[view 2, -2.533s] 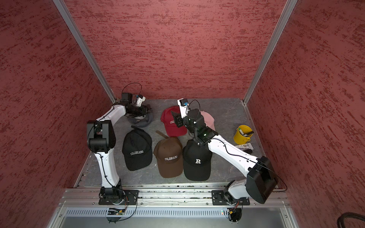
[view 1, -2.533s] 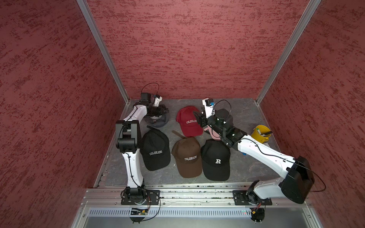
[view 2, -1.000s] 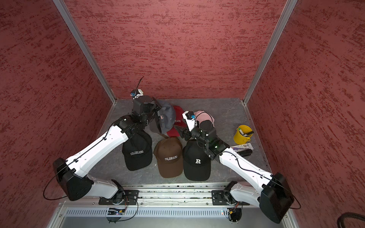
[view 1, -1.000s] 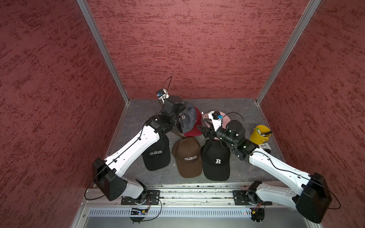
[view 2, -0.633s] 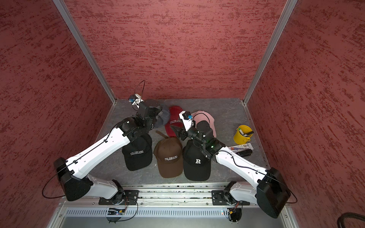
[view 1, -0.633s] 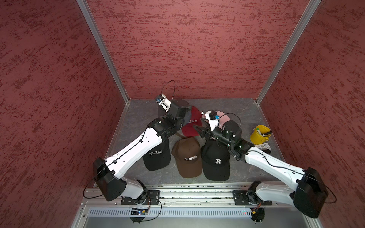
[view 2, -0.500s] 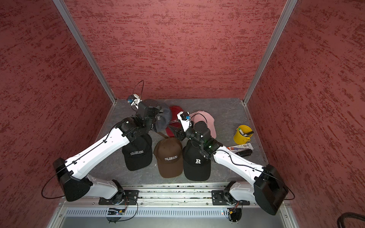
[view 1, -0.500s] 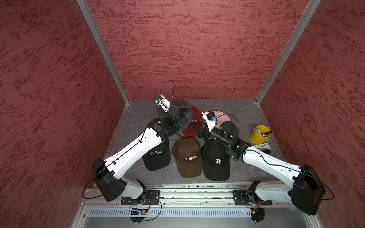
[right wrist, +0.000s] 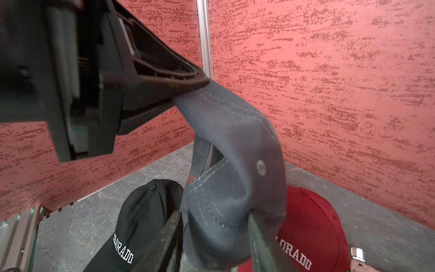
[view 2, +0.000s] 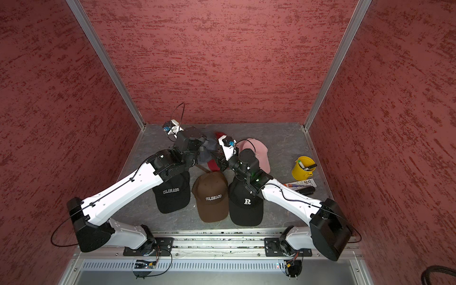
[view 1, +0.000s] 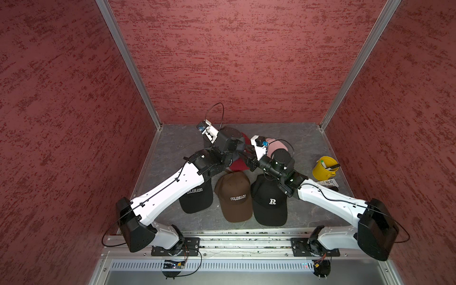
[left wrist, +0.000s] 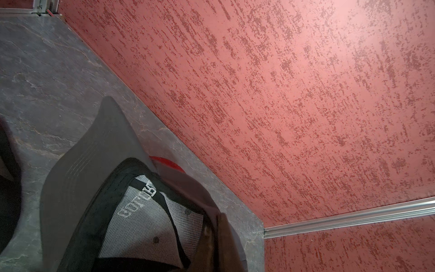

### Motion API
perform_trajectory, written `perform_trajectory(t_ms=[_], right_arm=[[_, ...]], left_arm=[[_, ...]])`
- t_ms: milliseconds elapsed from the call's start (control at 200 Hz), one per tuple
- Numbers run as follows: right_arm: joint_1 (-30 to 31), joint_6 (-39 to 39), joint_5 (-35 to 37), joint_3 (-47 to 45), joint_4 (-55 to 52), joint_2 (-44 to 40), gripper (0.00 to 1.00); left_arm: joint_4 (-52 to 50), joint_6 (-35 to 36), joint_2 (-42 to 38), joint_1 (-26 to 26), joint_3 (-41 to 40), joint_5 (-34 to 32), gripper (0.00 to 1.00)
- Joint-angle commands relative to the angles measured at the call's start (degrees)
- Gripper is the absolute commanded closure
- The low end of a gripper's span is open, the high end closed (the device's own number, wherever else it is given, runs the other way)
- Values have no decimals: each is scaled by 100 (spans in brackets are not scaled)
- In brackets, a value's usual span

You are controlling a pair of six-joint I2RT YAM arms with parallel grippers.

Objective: Open the adjustable buckle of the baseball cap
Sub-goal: Pick up the baseball cap from the center of the board.

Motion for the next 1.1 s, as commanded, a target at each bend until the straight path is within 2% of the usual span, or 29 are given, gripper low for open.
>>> perform_trajectory(t_ms=[0, 120, 265, 341, 451, 531, 646, 726, 887, 1007, 1097], right_arm=[[32, 22, -55, 241, 156, 109, 54], [38, 232, 133, 230, 138, 165, 44], [77, 415, 449, 77, 262, 180, 48], [77, 390, 487, 71, 321, 197, 56], [78, 277, 482, 112, 380, 241, 76], [78, 168, 319, 131, 384, 247, 88], [78, 114, 87, 75, 426, 141, 100], [77, 56, -3, 43, 420, 42, 100], [11, 0, -497, 106, 262, -100, 100], [-167, 239, -884, 325, -29, -51, 100], [-346, 454, -1253, 368, -30, -51, 100]], left_arm=[[186, -36, -193, -42, 4, -185, 100], [251, 12, -171, -46, 31, -206, 100], [277, 27, -150, -48, 40, -178, 100], [272, 25, -144, -47, 39, -156, 100], [263, 2, -171, -25, 33, -76, 100], [229, -53, -202, 39, 18, 138, 100], [173, -61, -267, 121, -65, 319, 100], [372, 75, -376, 216, -284, 591, 100], [736, 159, -570, 577, -801, 1633, 78], [1156, 642, -715, 865, -1130, 2649, 51], [1174, 1010, -803, 962, -1217, 3045, 35]])
